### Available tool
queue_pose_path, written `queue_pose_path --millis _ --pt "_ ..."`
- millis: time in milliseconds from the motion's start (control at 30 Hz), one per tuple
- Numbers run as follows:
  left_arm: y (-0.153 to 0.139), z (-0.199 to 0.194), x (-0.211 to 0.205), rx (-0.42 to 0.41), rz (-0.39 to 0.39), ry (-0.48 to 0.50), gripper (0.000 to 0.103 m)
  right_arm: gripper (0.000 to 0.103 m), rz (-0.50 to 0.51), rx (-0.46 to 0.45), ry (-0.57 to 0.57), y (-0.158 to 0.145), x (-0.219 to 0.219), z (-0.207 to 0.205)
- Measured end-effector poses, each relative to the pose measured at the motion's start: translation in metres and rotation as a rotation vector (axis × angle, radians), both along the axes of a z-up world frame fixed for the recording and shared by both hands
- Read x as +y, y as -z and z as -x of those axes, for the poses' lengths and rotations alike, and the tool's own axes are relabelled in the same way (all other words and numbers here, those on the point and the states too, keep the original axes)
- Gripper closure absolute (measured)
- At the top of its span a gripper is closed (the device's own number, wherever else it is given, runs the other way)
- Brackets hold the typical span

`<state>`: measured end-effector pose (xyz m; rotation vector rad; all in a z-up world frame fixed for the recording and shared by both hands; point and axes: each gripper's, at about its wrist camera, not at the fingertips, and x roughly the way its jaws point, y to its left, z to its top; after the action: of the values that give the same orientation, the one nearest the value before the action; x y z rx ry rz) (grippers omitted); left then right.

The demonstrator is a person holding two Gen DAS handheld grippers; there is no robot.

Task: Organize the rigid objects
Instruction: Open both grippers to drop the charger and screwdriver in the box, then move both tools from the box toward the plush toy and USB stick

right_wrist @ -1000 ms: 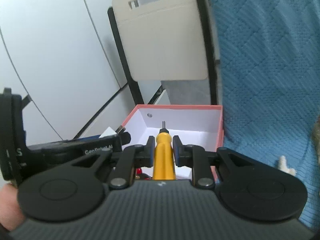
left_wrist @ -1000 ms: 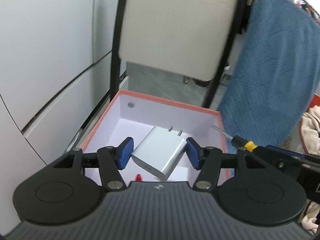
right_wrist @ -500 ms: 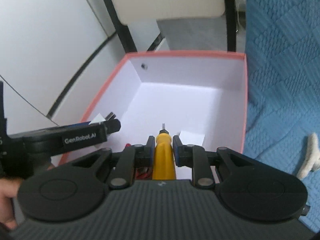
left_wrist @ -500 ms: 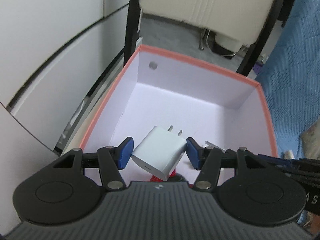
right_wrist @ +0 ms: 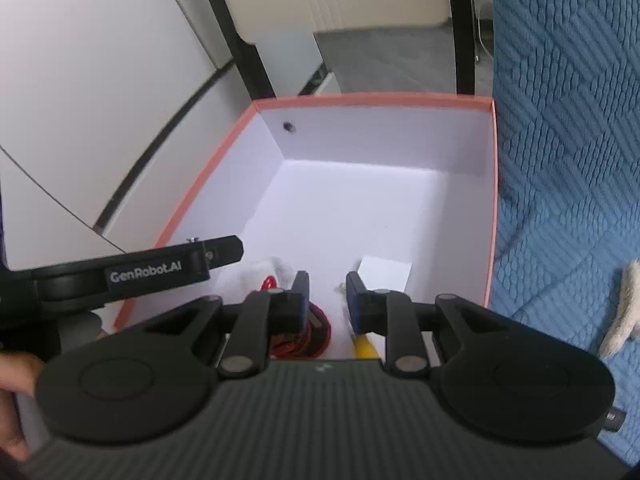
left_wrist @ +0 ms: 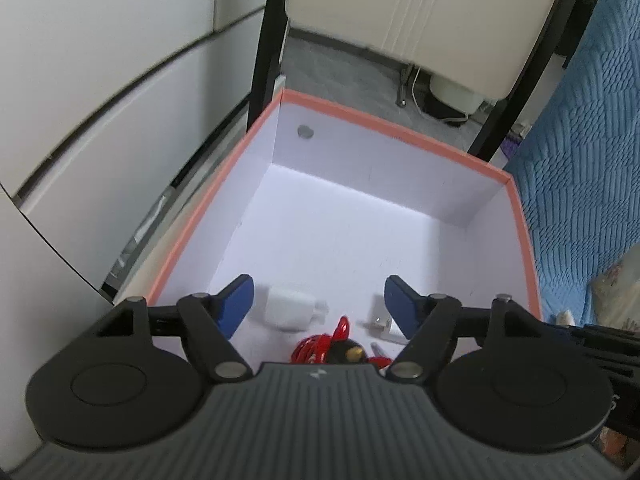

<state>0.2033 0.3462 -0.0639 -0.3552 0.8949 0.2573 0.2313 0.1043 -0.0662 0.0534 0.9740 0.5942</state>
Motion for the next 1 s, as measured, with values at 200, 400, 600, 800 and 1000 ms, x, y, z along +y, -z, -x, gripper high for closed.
queue_pose_path --millis 200,400,600,800,1000 --pt "-0.036 0.021 -0.017 -0.103 -0.035 -0.012 0.027 0.078 -0.047 -0.072 0.013 -0.027 -0.020 0.015" --pt "-0.071 0.047 -0.047 -0.199 -0.073 -0.003 0.026 0.078 -0.115 -0.140 0.055 -0.056 -0.051 0.030" --pt "-0.096 0.068 -0.077 -0.264 -0.045 0.024 0.027 0.078 -0.105 -0.245 0.070 -0.082 -0.079 0.053" --pt "-0.119 0.084 -0.114 -0.316 -0.058 0.074 0.027 0.078 -0.098 -0.322 0.110 -0.100 -0.117 0.075" --pt "-0.129 0.102 -0.160 -0.343 -0.073 0.128 0.027 0.078 -0.106 -0.357 0.169 -0.109 -0.162 0.096"
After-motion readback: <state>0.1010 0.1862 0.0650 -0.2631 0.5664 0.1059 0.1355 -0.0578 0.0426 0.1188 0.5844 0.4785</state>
